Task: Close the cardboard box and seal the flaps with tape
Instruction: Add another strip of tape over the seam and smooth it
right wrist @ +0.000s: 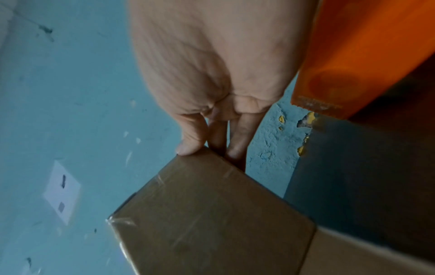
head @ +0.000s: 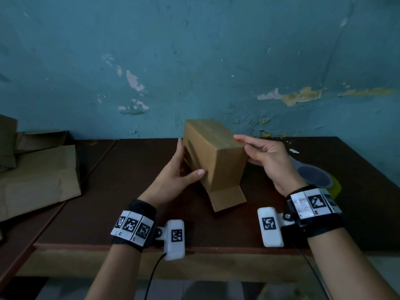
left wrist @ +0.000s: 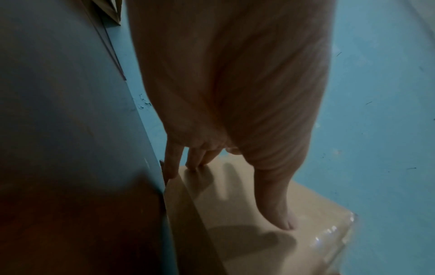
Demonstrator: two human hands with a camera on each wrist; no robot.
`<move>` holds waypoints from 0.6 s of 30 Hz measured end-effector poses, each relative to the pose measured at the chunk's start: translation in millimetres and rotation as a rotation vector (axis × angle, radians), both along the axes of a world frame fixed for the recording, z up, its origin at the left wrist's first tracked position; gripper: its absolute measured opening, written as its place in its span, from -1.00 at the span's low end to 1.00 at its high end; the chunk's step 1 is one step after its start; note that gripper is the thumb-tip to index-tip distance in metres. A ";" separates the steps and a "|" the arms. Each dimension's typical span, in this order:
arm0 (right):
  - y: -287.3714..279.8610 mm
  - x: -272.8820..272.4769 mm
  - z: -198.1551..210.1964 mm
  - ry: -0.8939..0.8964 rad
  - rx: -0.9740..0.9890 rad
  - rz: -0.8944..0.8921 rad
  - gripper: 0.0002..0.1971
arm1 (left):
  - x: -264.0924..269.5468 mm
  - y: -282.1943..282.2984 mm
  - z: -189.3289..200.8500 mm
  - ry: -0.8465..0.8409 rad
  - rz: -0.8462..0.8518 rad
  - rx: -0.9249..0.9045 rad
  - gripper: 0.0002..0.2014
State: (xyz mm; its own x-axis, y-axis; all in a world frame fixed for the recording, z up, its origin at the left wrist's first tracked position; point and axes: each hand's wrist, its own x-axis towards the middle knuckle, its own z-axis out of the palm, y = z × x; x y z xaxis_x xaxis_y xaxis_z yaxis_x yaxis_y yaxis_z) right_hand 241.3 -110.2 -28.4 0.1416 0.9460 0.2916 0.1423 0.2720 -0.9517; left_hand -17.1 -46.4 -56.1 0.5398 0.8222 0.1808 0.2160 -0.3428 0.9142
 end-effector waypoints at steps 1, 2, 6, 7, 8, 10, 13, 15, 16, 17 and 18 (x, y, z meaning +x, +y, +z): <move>-0.8 1.8 1.0 0.024 -0.001 -0.008 -0.69 | -1.9 1.7 -1.7 0.014 0.003 0.002 0.28; -1.9 3.5 2.2 0.040 -0.004 -0.018 -0.71 | -3.8 3.4 -2.8 0.042 0.018 -0.003 0.36; -4.0 7.4 4.1 0.053 -0.022 -0.041 -0.74 | -8.2 5.9 -4.2 0.207 0.065 -0.036 0.58; -4.0 7.5 4.1 0.067 -0.024 -0.038 -0.74 | -8.7 5.6 -4.6 0.238 0.056 -0.054 0.59; -3.9 7.1 4.0 0.085 -0.026 -0.041 -0.74 | -8.9 5.7 -5.2 0.264 0.052 -0.068 0.60; -3.7 6.0 4.8 0.125 -0.030 -0.053 -0.75 | -9.1 7.4 -5.7 0.285 0.075 -0.068 0.60; -2.8 7.1 4.8 0.181 -0.042 -0.076 -0.78 | -10.9 13.8 -7.0 0.323 0.175 0.067 0.59; -2.2 9.2 4.2 0.234 -0.055 -0.090 -0.78 | -12.6 16.0 -6.9 0.344 0.234 0.183 0.55; -1.6 10.4 3.7 0.273 -0.068 -0.099 -0.78 | -13.1 15.8 -6.5 0.338 0.268 0.226 0.51; -1.1 10.9 3.8 0.315 -0.082 -0.106 -0.78 | -14.0 15.3 -6.0 0.322 0.303 0.264 0.46; -0.5 11.4 3.8 0.357 -0.094 -0.112 -0.79 | -15.3 15.2 -5.5 0.297 0.336 0.296 0.41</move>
